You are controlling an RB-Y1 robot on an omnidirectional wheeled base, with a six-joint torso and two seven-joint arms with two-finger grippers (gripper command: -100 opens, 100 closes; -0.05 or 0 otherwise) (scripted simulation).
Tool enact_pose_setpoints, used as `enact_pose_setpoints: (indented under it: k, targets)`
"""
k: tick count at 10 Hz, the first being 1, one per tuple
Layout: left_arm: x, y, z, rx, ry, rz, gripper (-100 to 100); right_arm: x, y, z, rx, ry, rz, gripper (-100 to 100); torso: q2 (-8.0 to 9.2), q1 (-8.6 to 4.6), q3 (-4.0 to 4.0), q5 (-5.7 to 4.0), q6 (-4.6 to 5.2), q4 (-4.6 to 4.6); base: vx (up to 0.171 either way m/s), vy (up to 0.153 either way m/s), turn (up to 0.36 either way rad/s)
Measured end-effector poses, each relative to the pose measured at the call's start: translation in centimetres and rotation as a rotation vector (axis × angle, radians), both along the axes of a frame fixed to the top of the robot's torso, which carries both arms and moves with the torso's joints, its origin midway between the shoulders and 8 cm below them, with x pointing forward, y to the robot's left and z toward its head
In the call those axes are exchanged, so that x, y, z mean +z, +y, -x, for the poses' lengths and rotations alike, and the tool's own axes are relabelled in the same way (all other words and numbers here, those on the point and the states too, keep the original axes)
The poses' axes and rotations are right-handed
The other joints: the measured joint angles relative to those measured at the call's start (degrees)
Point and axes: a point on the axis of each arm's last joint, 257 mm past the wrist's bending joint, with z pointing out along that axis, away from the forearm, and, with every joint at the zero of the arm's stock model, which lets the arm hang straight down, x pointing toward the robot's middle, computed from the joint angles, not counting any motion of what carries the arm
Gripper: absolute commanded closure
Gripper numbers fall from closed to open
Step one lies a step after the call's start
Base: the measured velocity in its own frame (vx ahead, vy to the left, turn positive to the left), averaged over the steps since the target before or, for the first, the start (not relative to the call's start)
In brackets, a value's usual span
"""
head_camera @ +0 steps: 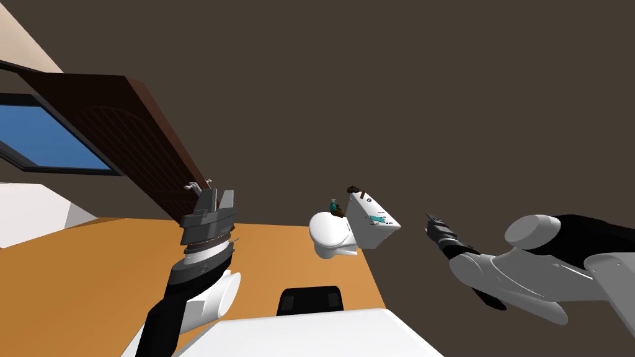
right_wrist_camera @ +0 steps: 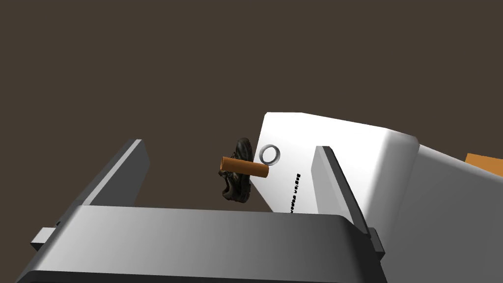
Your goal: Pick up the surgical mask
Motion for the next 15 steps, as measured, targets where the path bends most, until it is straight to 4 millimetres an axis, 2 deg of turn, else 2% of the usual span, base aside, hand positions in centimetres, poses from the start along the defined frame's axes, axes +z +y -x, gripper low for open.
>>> enact_pose_setpoints:
  k: [1,3,8,12,15]
  targets:
    - [0.0,0.0,0.0,0.0,0.0,0.0,0,0.0,1.0,-1.2,0.03,-0.01,0.006,-100,0.03,-0.08,0.03,-0.01,0.02,0.02,-0.025,-0.048,0.004]
    - [0.0,0.0,0.0,0.0,0.0,0.0,0,-1.2,2.9,-2.7,0.08,-0.014,0.015,-100,0.01,-0.19,0.01,-0.03,0.01,0.01,-0.059,-0.087,0.047]
    - [0.0,0.0,0.0,0.0,0.0,0.0,0,-4.3,8.9,-6.4,0.208,-0.039,0.008,-100,-0.04,-0.02,-0.01,0.0,0.04,0.01,-0.037,-0.05,0.031]
    - [0.0,0.0,0.0,0.0,0.0,0.0,0,-7.2,14.1,-8.1,0.306,-0.075,-0.005,-100,-0.03,-0.22,-0.01,-0.06,0.04,0.01,-0.031,-0.094,0.06]
    - [0.0,0.0,0.0,0.0,0.0,0.0,0,-9.7,19.1,-9.0,0.374,-0.105,-0.037,-100,-0.11,-0.2,-0.05,-0.04,0.04,-0.01,-0.011,-0.082,0.057]
